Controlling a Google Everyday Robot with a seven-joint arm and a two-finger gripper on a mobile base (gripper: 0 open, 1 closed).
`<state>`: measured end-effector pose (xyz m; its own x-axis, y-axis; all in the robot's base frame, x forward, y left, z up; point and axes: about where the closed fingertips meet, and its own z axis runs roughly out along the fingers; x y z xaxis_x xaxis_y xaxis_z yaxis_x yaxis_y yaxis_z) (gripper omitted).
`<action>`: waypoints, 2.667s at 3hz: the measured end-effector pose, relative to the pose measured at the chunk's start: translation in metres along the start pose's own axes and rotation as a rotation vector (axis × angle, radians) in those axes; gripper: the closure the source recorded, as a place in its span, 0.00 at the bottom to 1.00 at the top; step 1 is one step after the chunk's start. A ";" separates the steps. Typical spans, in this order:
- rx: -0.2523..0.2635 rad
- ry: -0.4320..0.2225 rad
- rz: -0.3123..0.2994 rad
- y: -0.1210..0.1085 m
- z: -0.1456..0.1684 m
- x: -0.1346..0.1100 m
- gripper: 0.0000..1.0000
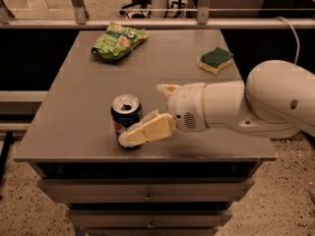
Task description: Knock pepsi can over
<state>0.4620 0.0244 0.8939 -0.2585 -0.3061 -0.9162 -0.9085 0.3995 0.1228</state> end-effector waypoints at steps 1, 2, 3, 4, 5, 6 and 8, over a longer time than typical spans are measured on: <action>-0.016 -0.035 0.004 0.001 0.019 0.007 0.00; -0.006 -0.067 -0.007 -0.011 0.032 0.013 0.00; 0.024 -0.099 -0.022 -0.028 0.038 0.015 0.00; 0.084 -0.122 -0.030 -0.050 0.038 0.005 0.00; 0.163 -0.153 -0.035 -0.076 0.038 -0.023 0.00; 0.210 -0.186 -0.034 -0.099 0.053 -0.050 0.00; 0.254 -0.188 -0.018 -0.119 0.054 -0.055 0.00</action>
Offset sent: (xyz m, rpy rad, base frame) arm 0.0396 0.0182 -0.0447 0.0921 -0.0611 -0.0254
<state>0.6020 0.0401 0.9093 -0.1561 -0.1597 -0.9747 -0.7950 0.6060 0.0280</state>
